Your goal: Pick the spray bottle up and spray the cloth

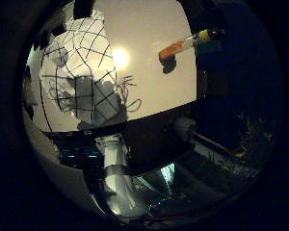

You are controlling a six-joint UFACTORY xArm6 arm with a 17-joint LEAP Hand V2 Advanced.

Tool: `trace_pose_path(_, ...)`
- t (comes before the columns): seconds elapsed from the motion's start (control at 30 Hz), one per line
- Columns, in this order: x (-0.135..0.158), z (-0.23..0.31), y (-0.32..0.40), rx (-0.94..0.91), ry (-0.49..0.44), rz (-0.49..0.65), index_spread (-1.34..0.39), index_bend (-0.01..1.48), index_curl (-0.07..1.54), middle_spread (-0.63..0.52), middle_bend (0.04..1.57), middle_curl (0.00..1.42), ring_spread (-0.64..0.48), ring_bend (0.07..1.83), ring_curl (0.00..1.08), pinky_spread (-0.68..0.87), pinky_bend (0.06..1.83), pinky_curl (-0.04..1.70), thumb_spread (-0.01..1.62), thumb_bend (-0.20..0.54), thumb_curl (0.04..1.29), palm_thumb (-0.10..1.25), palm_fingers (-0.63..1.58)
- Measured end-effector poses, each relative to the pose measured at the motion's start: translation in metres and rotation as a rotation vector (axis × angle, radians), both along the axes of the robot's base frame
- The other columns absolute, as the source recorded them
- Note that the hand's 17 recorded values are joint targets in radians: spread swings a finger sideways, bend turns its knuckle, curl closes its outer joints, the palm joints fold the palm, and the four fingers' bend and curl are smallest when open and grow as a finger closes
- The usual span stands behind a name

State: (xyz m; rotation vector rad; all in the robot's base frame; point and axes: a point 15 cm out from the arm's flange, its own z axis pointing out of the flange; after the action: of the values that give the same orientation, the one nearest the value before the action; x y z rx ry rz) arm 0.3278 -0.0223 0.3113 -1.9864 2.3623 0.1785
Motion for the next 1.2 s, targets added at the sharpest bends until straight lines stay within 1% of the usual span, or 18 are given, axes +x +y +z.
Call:
trace_pose_path(0.13, 0.001, 0.010, -0.004, -0.001, -0.036, -0.013, -0.45, 0.35, 0.64, -0.24, 0.58, 0.67, -0.24, 0.90, 0.47, -0.13, 0.33, 0.98, 1.16, -0.021, 0.32, 0.88, 0.52)
trace_pose_path(0.2, 0.001, 0.014, -0.016, 0.001, -0.053, -0.057, -0.43, 0.35, 0.63, -0.23, 0.55, 0.66, -0.23, 0.87, 0.47, -0.10, 0.33, 0.98, 1.16, -0.021, 0.31, 0.85, 0.47)
trace_pose_path(0.27, 0.002, 0.024, -0.029, 0.025, -0.099, -0.120, -0.42, 0.33, 0.61, -0.22, 0.53, 0.65, -0.21, 0.85, 0.46, -0.09, 0.33, 0.98, 1.16, -0.023, 0.31, 0.83, 0.44)
trace_pose_path(0.4, 0.009, 0.049, -0.036, 0.114, -0.242, -0.204, -0.38, 0.27, 0.57, -0.19, 0.48, 0.62, -0.18, 0.83, 0.45, -0.02, 0.34, 0.97, 1.15, -0.025, 0.31, 0.75, 0.40)
trace_pose_path(0.6, 0.003, 0.058, -0.054, 0.217, -0.450, -0.333, -0.33, 0.18, 0.52, -0.13, 0.43, 0.59, -0.14, 0.81, 0.45, 0.05, 0.37, 0.95, 1.12, -0.021, 0.33, 0.71, 0.36)
trace_pose_path(0.67, 0.002, 0.067, -0.065, 0.228, -0.537, -0.374, -0.30, 0.18, 0.50, -0.10, 0.39, 0.57, -0.10, 0.77, 0.44, 0.07, 0.41, 0.94, 1.11, -0.020, 0.34, 0.71, 0.30)
trace_pose_path(0.73, -0.001, 0.070, -0.075, 0.234, -0.597, -0.406, -0.27, 0.20, 0.49, -0.04, 0.32, 0.53, -0.04, 0.67, 0.42, 0.11, 0.40, 0.92, 1.11, -0.020, 0.34, 0.71, 0.18)
trace_pose_path(0.8, -0.002, 0.071, -0.086, 0.237, -0.674, -0.441, -0.23, 0.19, 0.47, 0.02, 0.29, 0.50, 0.02, 0.61, 0.39, 0.16, 0.37, 0.87, 1.10, -0.019, 0.35, 0.72, 0.18)
trace_pose_path(0.93, -0.007, 0.064, -0.108, 0.233, -0.801, -0.505, -0.18, 0.17, 0.44, 0.09, 0.24, 0.46, 0.08, 0.58, 0.37, 0.28, 0.33, 0.79, 1.09, -0.020, 0.36, 0.74, 0.17)
trace_pose_path(1.0, -0.010, 0.065, -0.120, 0.220, -0.841, -0.527, -0.16, 0.17, 0.42, 0.11, 0.23, 0.45, 0.10, 0.56, 0.37, 0.32, 0.32, 0.75, 1.08, -0.019, 0.37, 0.75, 0.16)
trace_pose_path(1.2, -0.027, 0.050, -0.154, 0.208, -0.894, -0.612, -0.12, 0.16, 0.36, 0.14, 0.25, 0.43, 0.13, 0.52, 0.35, 0.39, 0.32, 0.65, 1.07, -0.021, 0.37, 0.75, 0.14)
